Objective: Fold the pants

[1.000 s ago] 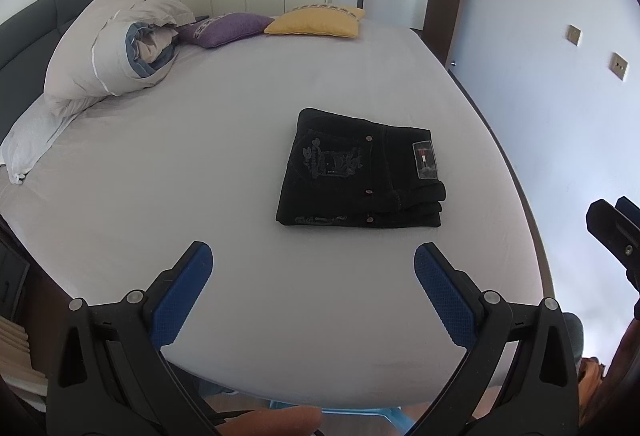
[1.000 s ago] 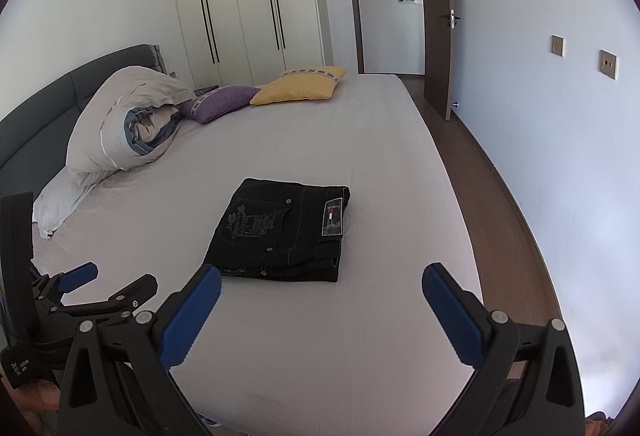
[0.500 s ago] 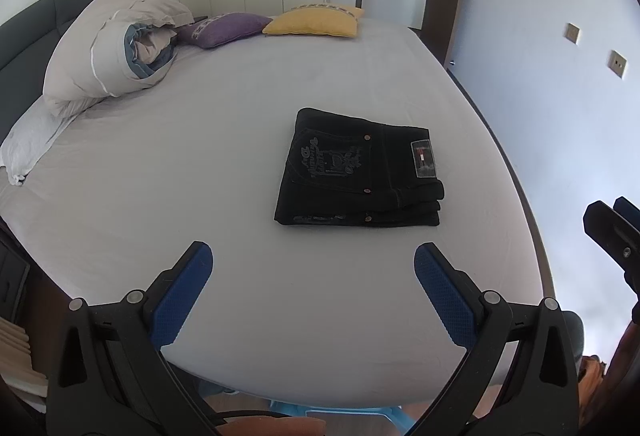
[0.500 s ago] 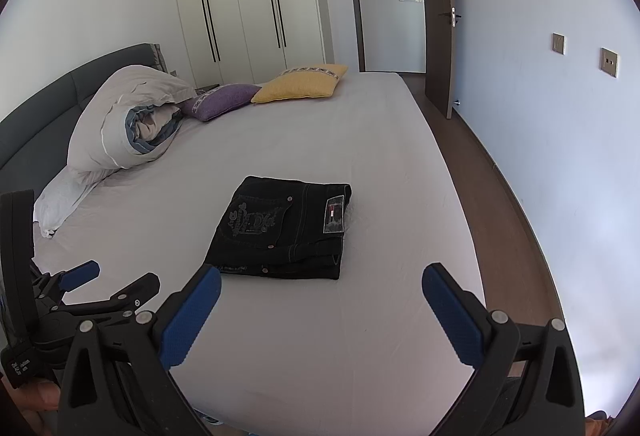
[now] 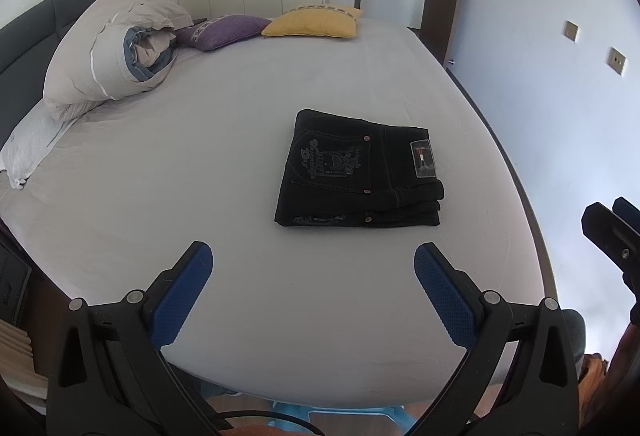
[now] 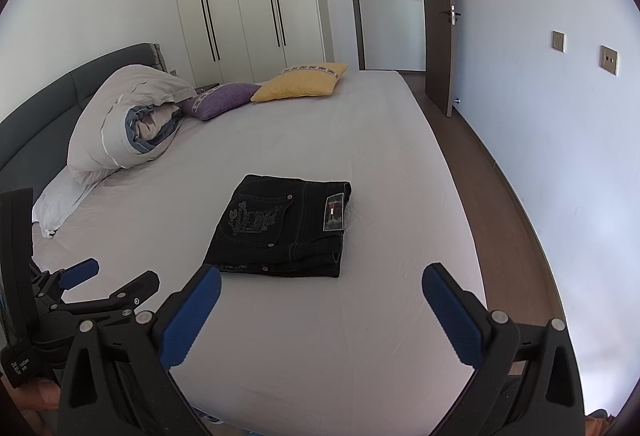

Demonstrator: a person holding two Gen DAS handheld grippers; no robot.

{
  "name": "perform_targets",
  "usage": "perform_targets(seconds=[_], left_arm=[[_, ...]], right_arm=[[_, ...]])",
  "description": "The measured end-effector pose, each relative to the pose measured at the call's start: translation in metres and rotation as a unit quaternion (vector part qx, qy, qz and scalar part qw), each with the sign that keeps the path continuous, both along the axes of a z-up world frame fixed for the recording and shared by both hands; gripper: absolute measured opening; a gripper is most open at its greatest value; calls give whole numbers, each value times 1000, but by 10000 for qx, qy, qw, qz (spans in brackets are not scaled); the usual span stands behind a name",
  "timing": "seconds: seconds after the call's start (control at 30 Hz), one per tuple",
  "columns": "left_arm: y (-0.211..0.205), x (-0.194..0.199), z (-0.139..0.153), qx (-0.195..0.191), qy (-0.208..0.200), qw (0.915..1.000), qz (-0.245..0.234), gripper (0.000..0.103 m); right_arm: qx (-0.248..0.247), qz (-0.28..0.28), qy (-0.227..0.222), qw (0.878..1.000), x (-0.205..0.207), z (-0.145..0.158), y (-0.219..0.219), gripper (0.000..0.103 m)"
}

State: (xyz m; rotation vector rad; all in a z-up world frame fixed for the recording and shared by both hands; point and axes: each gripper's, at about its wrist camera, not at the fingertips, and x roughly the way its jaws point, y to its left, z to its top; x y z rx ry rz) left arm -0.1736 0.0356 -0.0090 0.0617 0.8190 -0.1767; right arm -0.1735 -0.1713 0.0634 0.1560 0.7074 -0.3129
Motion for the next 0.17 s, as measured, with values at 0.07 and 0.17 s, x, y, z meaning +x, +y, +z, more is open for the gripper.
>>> perform_targets(seconds=[0.07,0.17], left_arm=[[0,0,1,34,-30,10000,-4,103],[-1,-1,3,103,-90,9999,-37,103]], right_arm=[[37,-6,10,10000,-1,0,0,103],[78,-39,-10,10000,-2,0,-2,103]])
